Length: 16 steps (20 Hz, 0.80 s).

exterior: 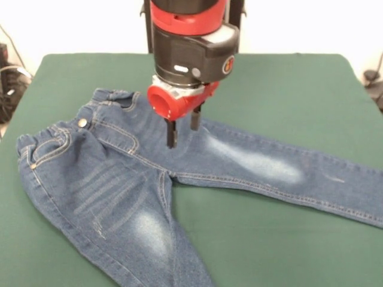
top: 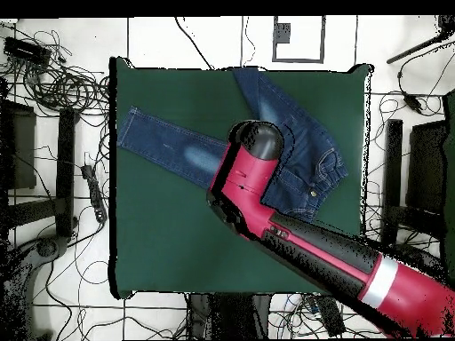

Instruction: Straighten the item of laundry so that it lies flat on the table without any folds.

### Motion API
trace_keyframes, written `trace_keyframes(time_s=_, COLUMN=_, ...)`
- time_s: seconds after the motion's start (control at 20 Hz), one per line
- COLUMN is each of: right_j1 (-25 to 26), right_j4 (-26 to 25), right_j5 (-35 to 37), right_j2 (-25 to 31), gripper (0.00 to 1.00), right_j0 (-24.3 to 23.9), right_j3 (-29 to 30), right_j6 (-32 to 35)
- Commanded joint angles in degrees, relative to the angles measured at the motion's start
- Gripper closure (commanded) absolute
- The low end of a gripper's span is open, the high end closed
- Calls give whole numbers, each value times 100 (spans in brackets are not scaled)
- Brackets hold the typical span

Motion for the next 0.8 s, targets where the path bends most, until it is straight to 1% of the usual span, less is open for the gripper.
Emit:
trace_keyframes(time_s=0.05, right_j1=-251, right_j4=298, right_j5=698, right_j2=-684, gripper=0, right_j0=2, right_j3=941, right_j6=-841)
trace_keyframes(time_s=0.15, right_j1=-317, right_j4=336, right_j5=793, right_j2=-720, gripper=0, right_j0=-85, right_j3=1005, right_j6=-978)
trace_keyframes(time_s=0.3, right_j1=-343, right_j4=227, right_j5=893, right_j2=-879, gripper=0, right_j0=-162, right_j3=983, right_j6=-1222)
trace_keyframes(time_s=0.4, right_j1=-241, right_j4=8, right_j5=956, right_j2=-1079, gripper=0, right_j0=-148, right_j3=892, right_j6=-1315)
trace_keyframes(time_s=0.5, right_j1=-210, right_j4=-105, right_j5=1045, right_j2=-1200, gripper=0, right_j0=-155, right_j3=893, right_j6=-1325)
trace_keyframes(time_s=0.65, right_j1=-336, right_j4=-183, right_j5=1174, right_j2=-1316, gripper=0, right_j0=-202, right_j3=1018, right_j6=-1306)
trace_keyframes(time_s=0.8, right_j1=-349, right_j4=-289, right_j5=1292, right_j2=-1452, gripper=0, right_j0=-242, right_j3=1021, right_j6=-1381)
